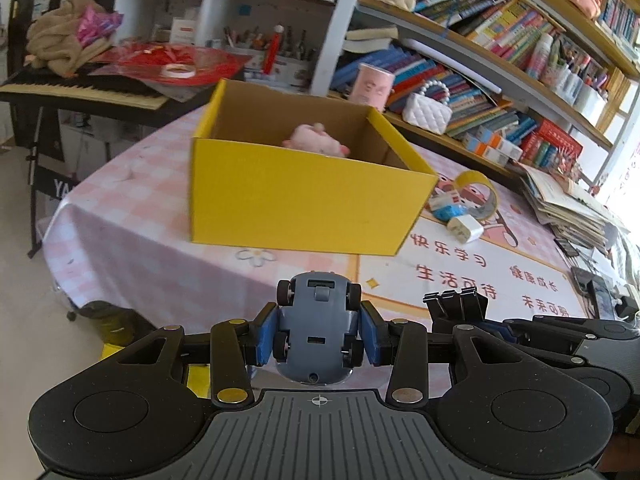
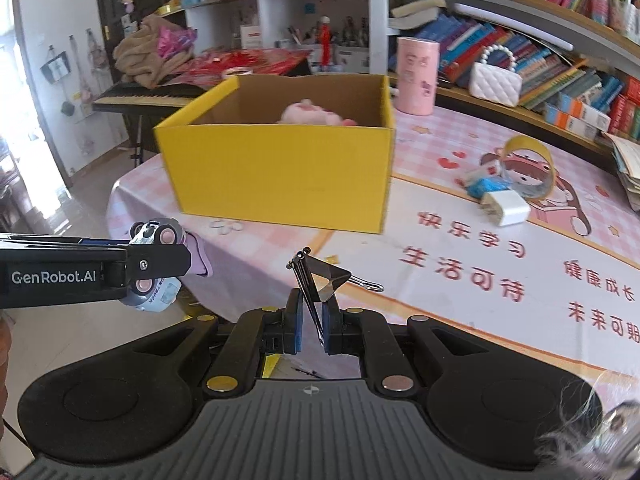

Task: Organize objects
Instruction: 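Carry the toy car and binder clip with both tools over the yellow box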

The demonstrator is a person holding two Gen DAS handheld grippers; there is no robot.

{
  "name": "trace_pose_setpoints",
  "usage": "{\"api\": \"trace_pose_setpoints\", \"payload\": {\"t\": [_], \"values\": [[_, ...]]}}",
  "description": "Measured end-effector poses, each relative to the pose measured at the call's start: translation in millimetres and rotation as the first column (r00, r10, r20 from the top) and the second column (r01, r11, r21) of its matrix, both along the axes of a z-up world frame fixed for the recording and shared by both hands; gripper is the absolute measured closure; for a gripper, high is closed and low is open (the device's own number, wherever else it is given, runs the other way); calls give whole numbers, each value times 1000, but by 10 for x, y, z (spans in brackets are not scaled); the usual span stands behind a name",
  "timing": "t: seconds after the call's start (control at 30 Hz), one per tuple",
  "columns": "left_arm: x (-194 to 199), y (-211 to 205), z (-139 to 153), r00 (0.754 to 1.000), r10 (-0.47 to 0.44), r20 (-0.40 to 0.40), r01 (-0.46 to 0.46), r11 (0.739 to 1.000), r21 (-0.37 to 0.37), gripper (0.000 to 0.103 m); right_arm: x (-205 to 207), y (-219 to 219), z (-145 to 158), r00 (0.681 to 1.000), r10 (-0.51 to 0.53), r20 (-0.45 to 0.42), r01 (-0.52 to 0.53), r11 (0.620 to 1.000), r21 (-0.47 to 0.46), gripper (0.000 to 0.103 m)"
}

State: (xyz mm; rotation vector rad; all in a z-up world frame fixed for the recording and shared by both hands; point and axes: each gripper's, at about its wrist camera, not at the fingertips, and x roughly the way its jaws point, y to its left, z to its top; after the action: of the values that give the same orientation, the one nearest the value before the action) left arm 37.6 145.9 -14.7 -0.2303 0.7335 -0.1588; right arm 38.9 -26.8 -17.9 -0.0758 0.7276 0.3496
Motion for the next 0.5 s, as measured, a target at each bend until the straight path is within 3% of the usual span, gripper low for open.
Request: {"api": "trace_pose_setpoints", "payload": {"t": [0.5], "values": [[-163,362,86,998,18,56,-17,1000,-19,62,-152,380,82,999,16,38,-15,1000,-18,94]]}}
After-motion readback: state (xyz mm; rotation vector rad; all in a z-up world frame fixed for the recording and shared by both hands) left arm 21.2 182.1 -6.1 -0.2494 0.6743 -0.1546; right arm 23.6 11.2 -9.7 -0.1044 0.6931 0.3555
